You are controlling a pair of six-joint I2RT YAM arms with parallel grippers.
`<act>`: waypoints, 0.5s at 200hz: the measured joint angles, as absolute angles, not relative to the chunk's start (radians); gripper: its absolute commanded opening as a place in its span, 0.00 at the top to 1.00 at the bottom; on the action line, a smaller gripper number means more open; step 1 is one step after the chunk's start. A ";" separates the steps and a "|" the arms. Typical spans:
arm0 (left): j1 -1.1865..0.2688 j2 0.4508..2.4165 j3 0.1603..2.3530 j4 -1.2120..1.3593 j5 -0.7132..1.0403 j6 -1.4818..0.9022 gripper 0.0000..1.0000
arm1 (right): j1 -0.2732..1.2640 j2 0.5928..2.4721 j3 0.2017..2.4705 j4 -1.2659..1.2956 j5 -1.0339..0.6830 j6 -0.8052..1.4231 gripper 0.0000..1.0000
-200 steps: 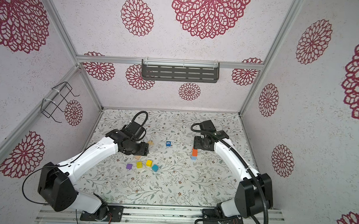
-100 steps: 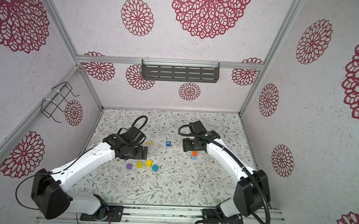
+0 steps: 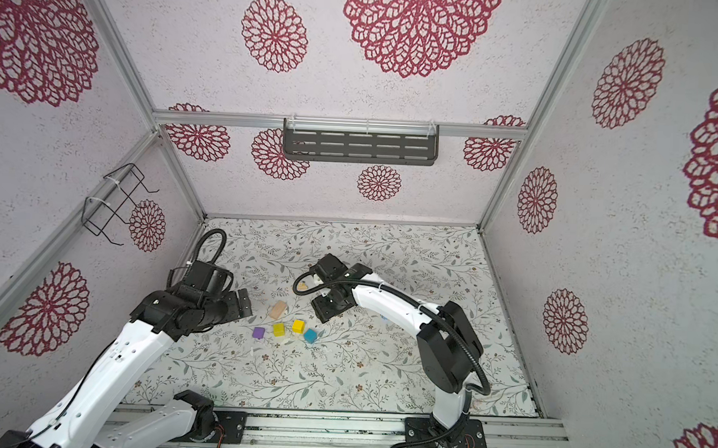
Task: Build the wood block tower
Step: 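Raise the right gripper and move it toward the teal cube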
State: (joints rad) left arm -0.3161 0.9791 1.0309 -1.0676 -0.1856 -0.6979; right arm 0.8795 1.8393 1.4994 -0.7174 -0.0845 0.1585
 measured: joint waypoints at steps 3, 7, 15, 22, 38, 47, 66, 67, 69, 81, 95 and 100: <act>-0.311 0.972 1.031 -1.068 -0.183 -0.696 0.03 | 0.886 1.845 1.504 -0.719 -0.084 0.158 0.37; -0.303 0.964 1.031 -1.069 -0.181 -0.693 0.03 | 0.895 1.856 1.512 -0.721 -0.084 0.152 0.39; -0.285 0.951 1.031 -1.071 -0.173 -0.685 0.03 | 0.910 1.874 1.524 -0.725 -0.084 0.146 0.42; -0.271 0.945 1.029 -1.070 -0.167 -0.680 0.03 | 0.922 1.890 1.533 -0.729 -0.084 0.140 0.43; -0.244 0.939 1.013 -1.068 -0.151 -0.665 0.03 | 0.944 1.924 1.548 -0.739 -0.083 0.129 0.43; -0.231 0.940 1.000 -1.068 -0.139 -0.659 0.03 | 0.955 1.941 1.551 -0.743 -0.083 0.124 0.42; -0.214 0.941 0.982 -1.069 -0.117 -0.648 0.03 | 0.968 1.966 1.551 -0.759 -0.081 0.123 0.38; -0.213 0.941 0.981 -1.069 -0.116 -0.647 0.03 | 0.968 1.966 1.551 -0.759 -0.081 0.123 0.37; -0.212 0.941 0.981 -1.069 -0.113 -0.646 0.03 | 0.969 1.968 1.551 -0.761 -0.080 0.120 0.37; -0.199 0.941 0.981 -1.065 -0.099 -0.639 0.03 | 0.974 1.975 1.551 -0.767 -0.078 0.120 0.37; -0.182 0.941 0.981 -1.059 -0.084 -0.633 0.03 | 0.981 1.979 1.552 -0.769 -0.075 0.120 0.37; -0.176 0.941 0.981 -1.058 -0.079 -0.632 0.03 | 0.982 1.980 1.552 -0.769 -0.073 0.120 0.36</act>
State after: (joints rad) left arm -0.1764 0.9405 0.9806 -1.0580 -0.0788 -0.6315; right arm 0.9817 1.9804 1.5520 -0.7692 -0.0734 0.1200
